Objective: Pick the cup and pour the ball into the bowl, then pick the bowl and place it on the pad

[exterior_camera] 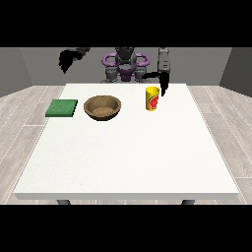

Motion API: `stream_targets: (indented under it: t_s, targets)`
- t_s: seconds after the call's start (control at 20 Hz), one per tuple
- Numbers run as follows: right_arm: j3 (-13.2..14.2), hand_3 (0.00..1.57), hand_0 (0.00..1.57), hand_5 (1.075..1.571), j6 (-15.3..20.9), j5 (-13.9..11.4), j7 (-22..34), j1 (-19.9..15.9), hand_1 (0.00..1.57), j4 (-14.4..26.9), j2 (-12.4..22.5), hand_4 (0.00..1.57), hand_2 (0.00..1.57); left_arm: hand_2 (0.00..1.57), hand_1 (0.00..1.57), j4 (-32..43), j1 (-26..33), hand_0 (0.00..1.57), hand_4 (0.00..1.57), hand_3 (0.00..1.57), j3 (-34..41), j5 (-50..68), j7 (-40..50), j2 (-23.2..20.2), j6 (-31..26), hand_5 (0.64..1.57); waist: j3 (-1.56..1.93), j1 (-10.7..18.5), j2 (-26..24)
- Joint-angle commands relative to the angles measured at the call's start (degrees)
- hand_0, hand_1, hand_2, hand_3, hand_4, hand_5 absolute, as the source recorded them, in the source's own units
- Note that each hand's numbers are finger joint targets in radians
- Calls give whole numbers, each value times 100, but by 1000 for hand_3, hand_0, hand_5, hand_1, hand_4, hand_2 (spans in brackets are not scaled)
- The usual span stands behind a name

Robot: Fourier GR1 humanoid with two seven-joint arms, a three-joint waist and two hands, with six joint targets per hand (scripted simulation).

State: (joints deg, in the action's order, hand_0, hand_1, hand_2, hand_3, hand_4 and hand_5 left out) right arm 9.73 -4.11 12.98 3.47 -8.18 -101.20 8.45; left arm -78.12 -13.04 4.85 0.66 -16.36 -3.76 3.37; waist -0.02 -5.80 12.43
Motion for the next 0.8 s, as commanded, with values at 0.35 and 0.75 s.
stream_targets:
  t_s: [0.35,0.75]
  targets:
    - [523,0,0,1562,-652,282,-569,42,0,1024,429,669,0,0,0,2232,-682,0,203,0,213,-89,-1195,72,-54,1429,1,-71,-216]
    - [540,0,0,1566,-598,324,-391,-205,0,1111,493,674,0,0,0,3639,-1267,0,887,0,601,50,-1838,10,84,1555,0,-107,-207]
